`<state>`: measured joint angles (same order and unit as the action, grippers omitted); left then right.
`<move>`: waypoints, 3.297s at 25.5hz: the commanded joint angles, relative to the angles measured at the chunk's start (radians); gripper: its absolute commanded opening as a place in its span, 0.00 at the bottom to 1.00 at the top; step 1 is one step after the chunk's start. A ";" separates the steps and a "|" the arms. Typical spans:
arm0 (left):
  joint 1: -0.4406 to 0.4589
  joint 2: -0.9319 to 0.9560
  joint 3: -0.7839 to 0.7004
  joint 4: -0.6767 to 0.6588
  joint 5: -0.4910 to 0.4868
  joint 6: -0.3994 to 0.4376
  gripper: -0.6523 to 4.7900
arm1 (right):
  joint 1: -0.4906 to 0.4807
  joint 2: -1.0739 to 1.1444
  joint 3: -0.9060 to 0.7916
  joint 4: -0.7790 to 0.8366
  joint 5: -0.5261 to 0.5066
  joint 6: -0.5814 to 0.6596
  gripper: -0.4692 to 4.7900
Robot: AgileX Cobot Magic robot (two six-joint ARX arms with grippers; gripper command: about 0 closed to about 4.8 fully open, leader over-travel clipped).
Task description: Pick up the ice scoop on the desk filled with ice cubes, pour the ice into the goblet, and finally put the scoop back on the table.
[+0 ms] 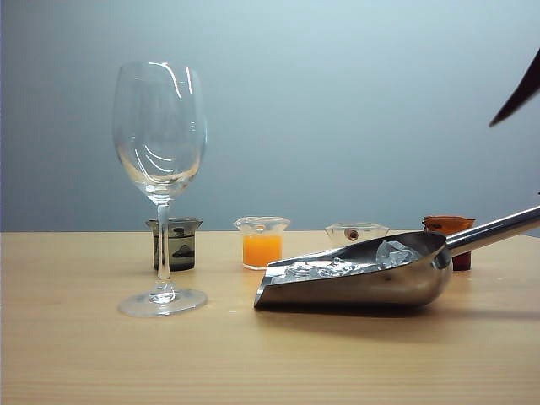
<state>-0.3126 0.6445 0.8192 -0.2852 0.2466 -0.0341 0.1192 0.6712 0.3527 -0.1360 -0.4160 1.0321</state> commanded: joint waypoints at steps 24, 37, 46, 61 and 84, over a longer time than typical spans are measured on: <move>0.000 -0.002 0.005 0.011 0.005 0.005 0.11 | 0.000 0.130 -0.170 0.364 0.103 0.094 0.93; 0.000 -0.002 0.005 0.011 0.005 0.024 0.11 | 0.000 0.458 -0.167 0.741 0.098 0.121 0.93; 0.000 -0.002 0.005 0.011 0.005 0.026 0.11 | 0.012 0.570 -0.167 0.890 0.079 0.148 0.92; 0.000 -0.002 0.005 0.011 0.005 0.026 0.11 | 0.089 0.570 -0.167 0.896 0.205 0.146 0.80; 0.000 -0.002 0.005 0.011 0.005 0.027 0.11 | 0.089 0.595 -0.167 0.898 0.239 0.177 0.70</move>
<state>-0.3126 0.6445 0.8192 -0.2852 0.2470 -0.0151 0.2073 1.2610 0.1814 0.7460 -0.1791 1.2053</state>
